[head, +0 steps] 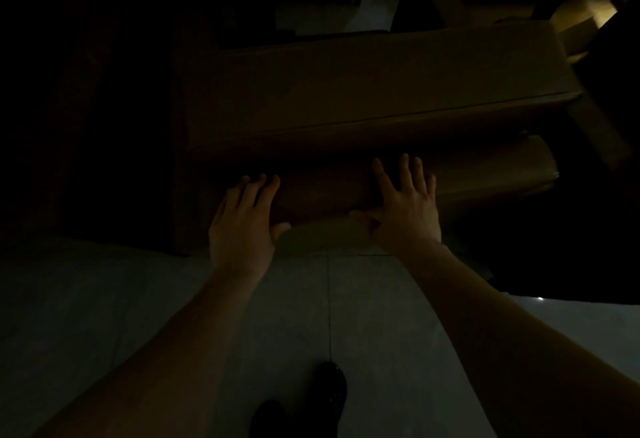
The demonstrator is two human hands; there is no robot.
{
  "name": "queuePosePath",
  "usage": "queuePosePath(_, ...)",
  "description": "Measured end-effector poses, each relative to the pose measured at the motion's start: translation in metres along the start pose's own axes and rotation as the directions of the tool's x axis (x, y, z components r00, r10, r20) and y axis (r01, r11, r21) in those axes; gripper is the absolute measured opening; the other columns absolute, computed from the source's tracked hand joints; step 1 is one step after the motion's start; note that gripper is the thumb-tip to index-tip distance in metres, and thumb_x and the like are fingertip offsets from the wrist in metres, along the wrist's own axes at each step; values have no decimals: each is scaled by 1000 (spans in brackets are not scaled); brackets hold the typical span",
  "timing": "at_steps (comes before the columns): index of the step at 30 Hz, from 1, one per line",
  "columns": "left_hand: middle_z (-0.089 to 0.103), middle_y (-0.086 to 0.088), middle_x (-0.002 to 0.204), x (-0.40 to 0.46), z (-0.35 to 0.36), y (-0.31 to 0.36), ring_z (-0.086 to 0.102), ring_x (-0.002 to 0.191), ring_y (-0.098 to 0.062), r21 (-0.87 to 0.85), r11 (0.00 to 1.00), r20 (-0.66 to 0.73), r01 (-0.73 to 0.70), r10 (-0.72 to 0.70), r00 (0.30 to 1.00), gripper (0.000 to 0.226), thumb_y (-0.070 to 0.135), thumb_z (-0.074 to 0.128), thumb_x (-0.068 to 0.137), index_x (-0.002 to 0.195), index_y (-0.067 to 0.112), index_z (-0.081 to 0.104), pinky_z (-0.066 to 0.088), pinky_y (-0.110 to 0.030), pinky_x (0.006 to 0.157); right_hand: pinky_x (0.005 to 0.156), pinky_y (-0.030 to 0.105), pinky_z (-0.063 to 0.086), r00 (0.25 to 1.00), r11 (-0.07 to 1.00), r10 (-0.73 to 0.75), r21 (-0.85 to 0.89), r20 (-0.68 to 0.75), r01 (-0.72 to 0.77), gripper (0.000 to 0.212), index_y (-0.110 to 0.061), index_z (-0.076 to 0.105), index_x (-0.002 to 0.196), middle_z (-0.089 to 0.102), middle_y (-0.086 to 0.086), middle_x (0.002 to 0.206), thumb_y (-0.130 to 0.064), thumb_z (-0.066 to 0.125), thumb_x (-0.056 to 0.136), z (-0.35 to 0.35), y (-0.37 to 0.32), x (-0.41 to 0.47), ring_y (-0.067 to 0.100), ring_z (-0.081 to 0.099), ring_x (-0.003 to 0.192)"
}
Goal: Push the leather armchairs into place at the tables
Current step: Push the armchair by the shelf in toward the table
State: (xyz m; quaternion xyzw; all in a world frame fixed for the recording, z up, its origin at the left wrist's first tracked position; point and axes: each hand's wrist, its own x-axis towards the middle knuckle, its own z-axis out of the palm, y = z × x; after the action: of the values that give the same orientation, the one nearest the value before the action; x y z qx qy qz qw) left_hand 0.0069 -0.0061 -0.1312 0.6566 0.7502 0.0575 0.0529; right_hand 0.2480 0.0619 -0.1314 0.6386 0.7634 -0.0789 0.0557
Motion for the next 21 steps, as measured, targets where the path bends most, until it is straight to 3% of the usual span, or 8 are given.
queuePosePath(13, 43, 0, 148, -6, -6, -17, 31, 139, -27, 5, 1000, 35, 2, -2, 999, 73, 45, 70, 84, 147, 28, 38, 41, -45, 102, 122, 58, 4, 1000, 1000, 8, 25, 8, -8, 98, -30, -6, 158, -10, 18, 165, -80, 38, 85, 1, -21, -15, 38, -14, 151)
queuePosePath(21, 37, 0, 152, -7, -7, -16, 28, 141, -28, -13, 1000, 40, 4, -4, 999, 78, 45, 71, 83, 149, 28, 33, 39, -47, 105, 122, 59, 3, 997, 1000, 2, -29, 82, 0, 102, -30, -18, 155, -19, 19, 163, -75, 44, 87, -5, -21, -14, 39, -19, 149)
